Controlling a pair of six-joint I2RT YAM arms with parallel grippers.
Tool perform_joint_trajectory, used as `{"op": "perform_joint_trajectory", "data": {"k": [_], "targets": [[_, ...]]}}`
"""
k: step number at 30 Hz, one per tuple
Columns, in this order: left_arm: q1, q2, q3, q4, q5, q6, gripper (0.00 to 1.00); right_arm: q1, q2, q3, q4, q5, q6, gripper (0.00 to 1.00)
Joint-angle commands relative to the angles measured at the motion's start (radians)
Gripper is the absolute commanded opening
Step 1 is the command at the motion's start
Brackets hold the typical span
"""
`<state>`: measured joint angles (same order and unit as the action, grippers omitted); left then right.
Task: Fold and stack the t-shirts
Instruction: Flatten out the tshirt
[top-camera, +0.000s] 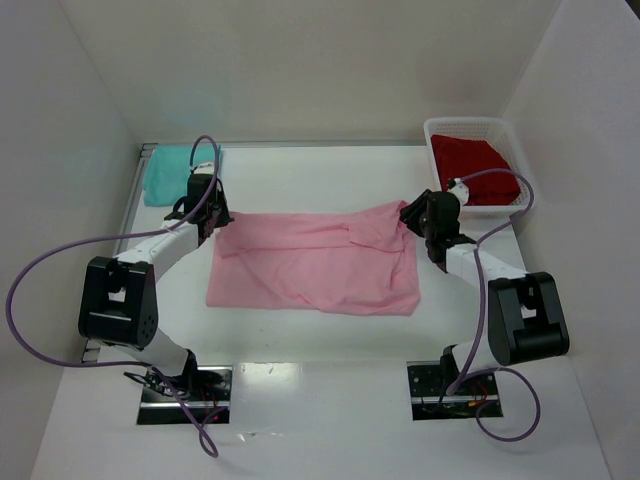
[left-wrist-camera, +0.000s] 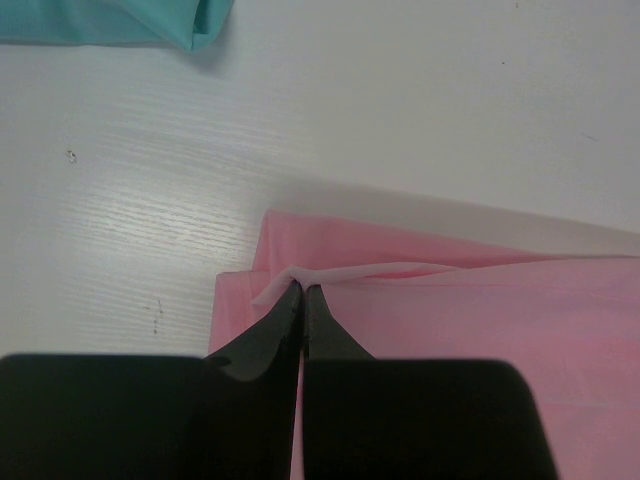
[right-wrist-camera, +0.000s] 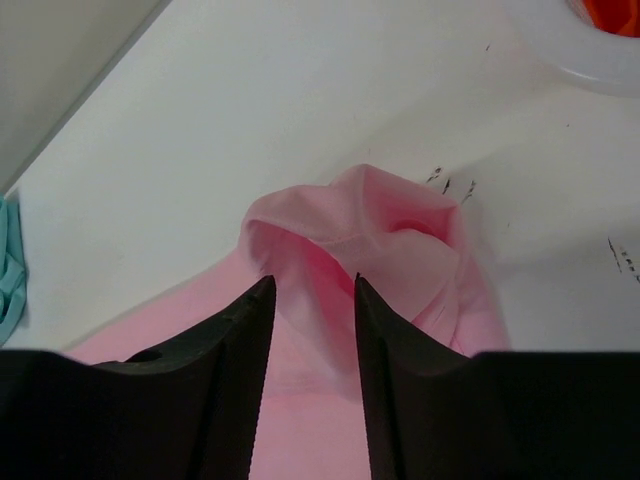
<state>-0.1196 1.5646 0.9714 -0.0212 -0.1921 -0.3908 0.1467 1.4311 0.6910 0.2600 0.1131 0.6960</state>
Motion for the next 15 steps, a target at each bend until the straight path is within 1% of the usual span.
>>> {"op": "perform_joint_trajectory", "data": {"k": [1, 7, 8, 11, 15], "targets": [[0.000, -0.014, 0.020, 0.053, -0.001, 0.021, 0.00, 0.008, -0.032, -0.021, 0.051, 0.073, 0.045, 0.41], [0.000, -0.014, 0.020, 0.053, -0.001, 0.021, 0.00, 0.008, 0.031, -0.001, 0.105, 0.031, 0.082, 0.39], [0.000, -0.014, 0.020, 0.062, -0.001, 0.021, 0.00, 0.008, 0.052, -0.001, 0.105, 0.031, 0.082, 0.38], [0.000, -0.014, 0.020, 0.063, -0.001, 0.021, 0.00, 0.008, 0.083, 0.036, 0.114, 0.019, 0.092, 0.38], [0.000, -0.014, 0.020, 0.063, -0.001, 0.021, 0.00, 0.008, 0.097, 0.036, 0.137, 0.028, 0.102, 0.39]]}}
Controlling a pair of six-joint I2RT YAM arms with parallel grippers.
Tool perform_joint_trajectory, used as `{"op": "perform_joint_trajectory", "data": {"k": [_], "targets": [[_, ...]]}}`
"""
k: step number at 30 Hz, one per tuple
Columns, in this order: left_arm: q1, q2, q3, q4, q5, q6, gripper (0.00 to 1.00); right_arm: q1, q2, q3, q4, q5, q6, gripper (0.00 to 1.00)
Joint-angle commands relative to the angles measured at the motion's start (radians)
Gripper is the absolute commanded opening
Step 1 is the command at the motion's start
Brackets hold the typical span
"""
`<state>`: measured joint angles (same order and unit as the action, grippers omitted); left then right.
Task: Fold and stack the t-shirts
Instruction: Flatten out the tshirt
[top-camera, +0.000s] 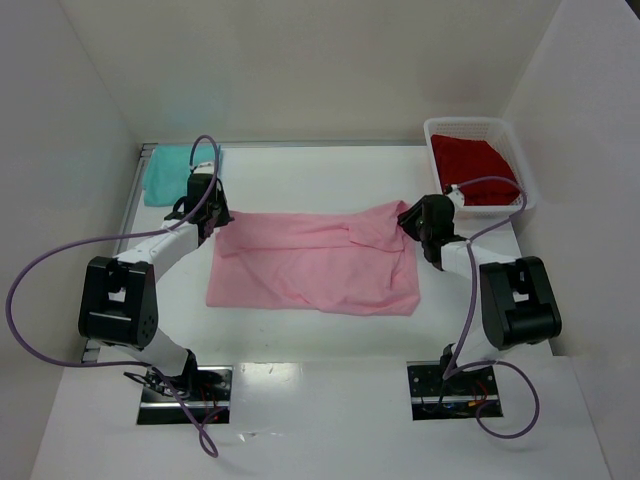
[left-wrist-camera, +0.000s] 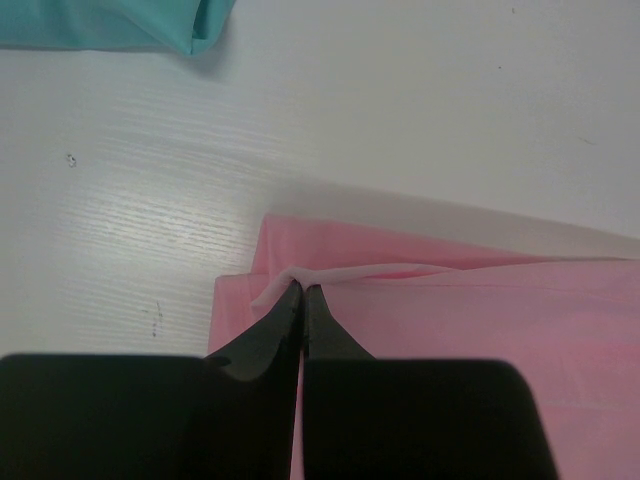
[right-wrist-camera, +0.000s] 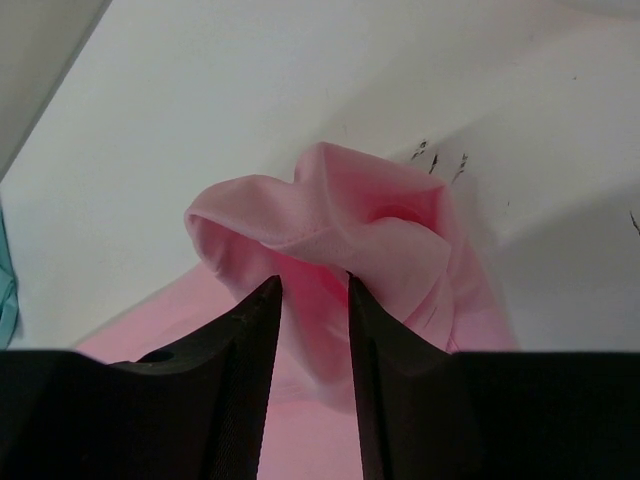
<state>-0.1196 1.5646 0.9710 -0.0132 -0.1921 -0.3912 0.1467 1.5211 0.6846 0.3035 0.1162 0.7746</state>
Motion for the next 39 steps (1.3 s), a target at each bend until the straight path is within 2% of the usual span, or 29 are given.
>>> {"op": "perform_joint_trajectory", "data": {"k": [1, 5, 19, 26, 30, 39], "targets": [[0.000, -0.005, 0.020, 0.055, -0.001, 0.022, 0.00, 0.008, 0.007, 0.052, 0.094, 0.025, 0.023, 0.39], [0.000, 0.005, 0.020, 0.055, -0.001, 0.022, 0.00, 0.008, 0.007, 0.076, 0.094, 0.043, 0.014, 0.43], [0.000, 0.014, 0.011, 0.064, -0.010, 0.031, 0.00, 0.008, 0.089, 0.174, 0.103, 0.063, 0.025, 0.44], [0.000, 0.014, 0.011, 0.064, -0.010, 0.031, 0.00, 0.008, 0.128, 0.202, 0.051, 0.063, 0.025, 0.44], [0.000, 0.014, 0.011, 0.064, -0.010, 0.031, 0.00, 0.008, 0.128, 0.213, 0.013, 0.076, 0.014, 0.57], [0.000, 0.023, 0.011, 0.064, -0.010, 0.031, 0.00, 0.008, 0.140, 0.193, -0.010, 0.094, 0.034, 0.57]]}}
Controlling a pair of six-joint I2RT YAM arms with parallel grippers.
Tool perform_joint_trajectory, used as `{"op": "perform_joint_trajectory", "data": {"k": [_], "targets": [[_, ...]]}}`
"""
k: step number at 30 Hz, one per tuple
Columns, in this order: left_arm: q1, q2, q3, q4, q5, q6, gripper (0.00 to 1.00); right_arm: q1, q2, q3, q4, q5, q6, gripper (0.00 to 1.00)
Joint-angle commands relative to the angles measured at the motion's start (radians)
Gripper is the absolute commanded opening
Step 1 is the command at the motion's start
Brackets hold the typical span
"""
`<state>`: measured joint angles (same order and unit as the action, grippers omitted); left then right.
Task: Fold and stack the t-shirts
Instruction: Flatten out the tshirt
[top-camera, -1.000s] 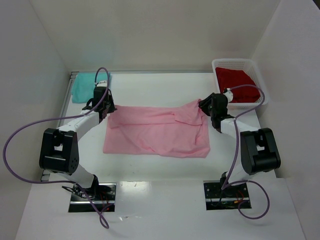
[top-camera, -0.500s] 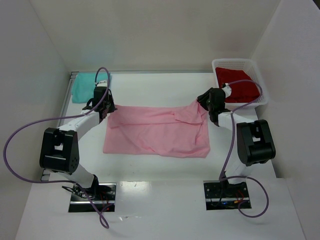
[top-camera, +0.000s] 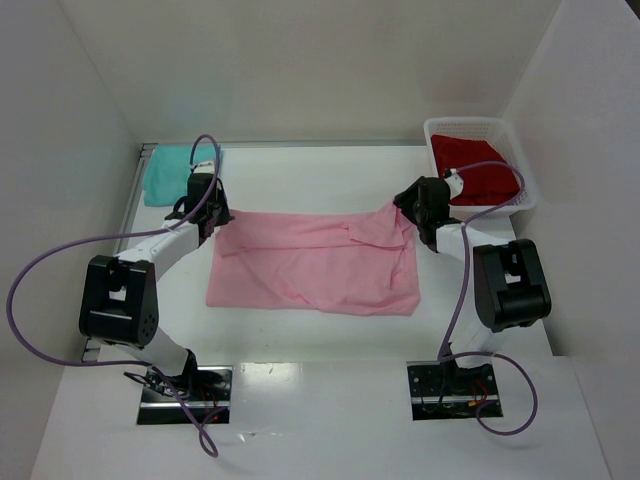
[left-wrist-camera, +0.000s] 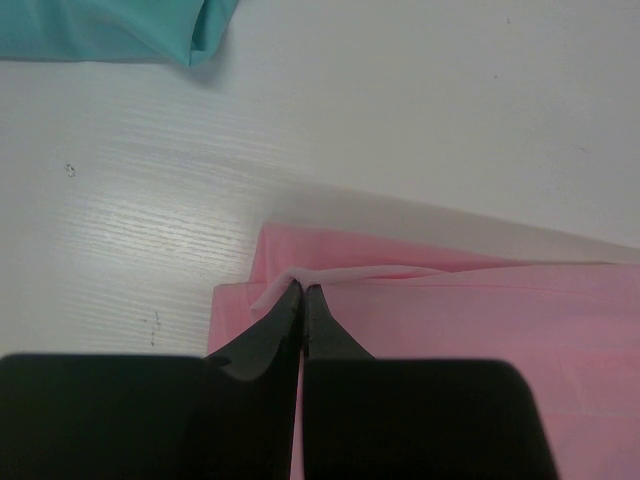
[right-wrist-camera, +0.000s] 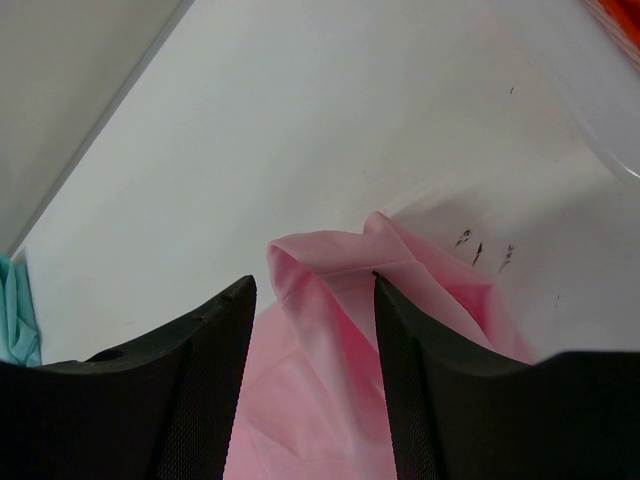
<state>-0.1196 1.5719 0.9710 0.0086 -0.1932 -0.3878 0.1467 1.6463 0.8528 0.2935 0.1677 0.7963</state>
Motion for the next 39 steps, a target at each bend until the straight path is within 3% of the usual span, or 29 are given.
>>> {"op": "perform_joint_trajectory", "data": {"k": [1, 16, 32, 35, 38, 39], "targets": [[0.000, 0.016, 0.011, 0.042, -0.009, 0.027, 0.00, 0.008, 0.015, 0.035, -0.001, 0.042, 0.012, 0.57], [0.000, 0.016, 0.011, 0.051, -0.028, 0.036, 0.00, 0.008, 0.076, 0.097, -0.011, 0.161, 0.050, 0.51], [0.000, -0.003, -0.008, 0.051, -0.028, 0.036, 0.00, -0.001, 0.152, 0.123, -0.036, 0.101, 0.130, 0.48], [0.000, -0.003, -0.008, 0.051, -0.037, 0.036, 0.00, -0.001, 0.152, 0.123, -0.036, 0.110, 0.130, 0.35], [0.000, -0.003, -0.008, 0.051, -0.037, 0.036, 0.00, -0.001, 0.162, 0.143, -0.048, 0.119, 0.130, 0.30], [0.000, -0.003, -0.008, 0.051, -0.037, 0.036, 0.00, -0.001, 0.173, 0.158, -0.057, 0.119, 0.130, 0.22]]}}
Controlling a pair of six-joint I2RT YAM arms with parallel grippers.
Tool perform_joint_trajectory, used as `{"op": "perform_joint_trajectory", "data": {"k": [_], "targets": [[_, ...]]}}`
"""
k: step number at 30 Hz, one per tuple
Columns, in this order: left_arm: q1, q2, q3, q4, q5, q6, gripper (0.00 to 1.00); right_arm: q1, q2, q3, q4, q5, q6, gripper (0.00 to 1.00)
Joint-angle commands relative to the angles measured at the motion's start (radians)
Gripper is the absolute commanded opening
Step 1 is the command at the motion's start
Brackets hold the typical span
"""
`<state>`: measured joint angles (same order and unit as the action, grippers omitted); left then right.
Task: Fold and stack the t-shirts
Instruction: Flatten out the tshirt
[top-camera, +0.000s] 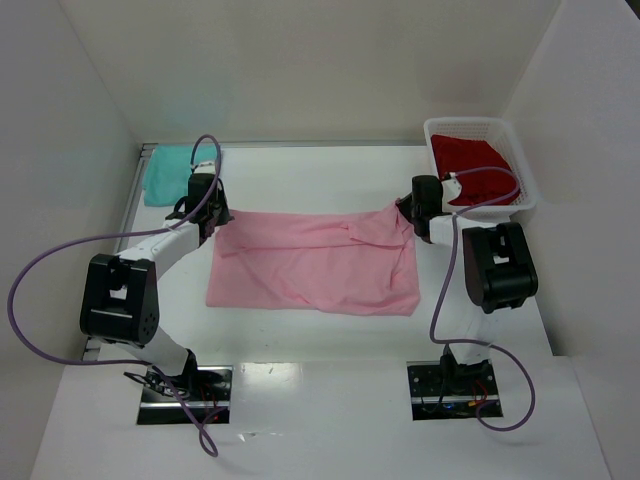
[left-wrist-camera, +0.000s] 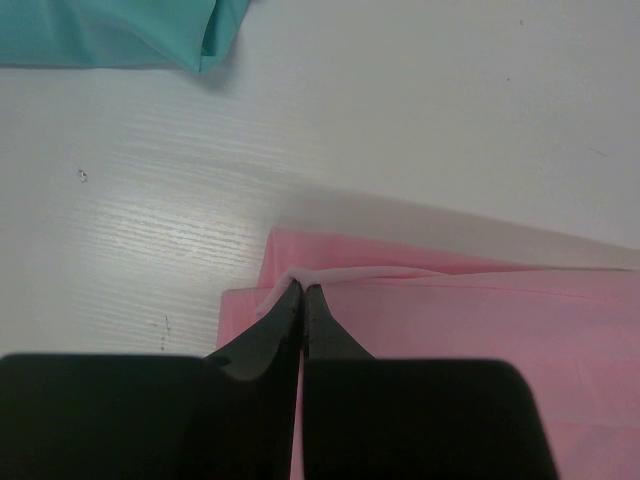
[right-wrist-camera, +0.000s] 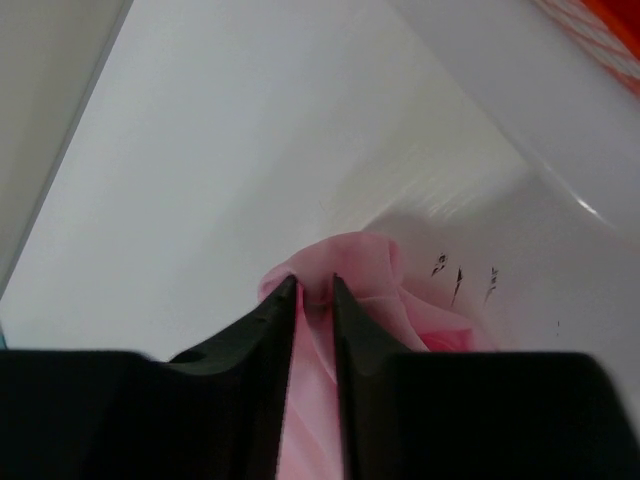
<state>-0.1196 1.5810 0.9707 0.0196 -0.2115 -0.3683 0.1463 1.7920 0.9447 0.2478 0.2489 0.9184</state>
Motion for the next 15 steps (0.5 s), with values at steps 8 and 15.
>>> {"op": "perform_joint_trajectory", "data": {"k": [8, 15], "targets": [[0.000, -0.030, -0.017, 0.040, -0.028, 0.026, 0.00, -0.028, 0.011, 0.085, 0.001, 0.010, -0.004, 0.00], [0.000, -0.160, 0.014, 0.040, 0.006, -0.059, 0.00, -0.028, -0.132, 0.130, -0.001, -0.074, -0.115, 0.00]]}}
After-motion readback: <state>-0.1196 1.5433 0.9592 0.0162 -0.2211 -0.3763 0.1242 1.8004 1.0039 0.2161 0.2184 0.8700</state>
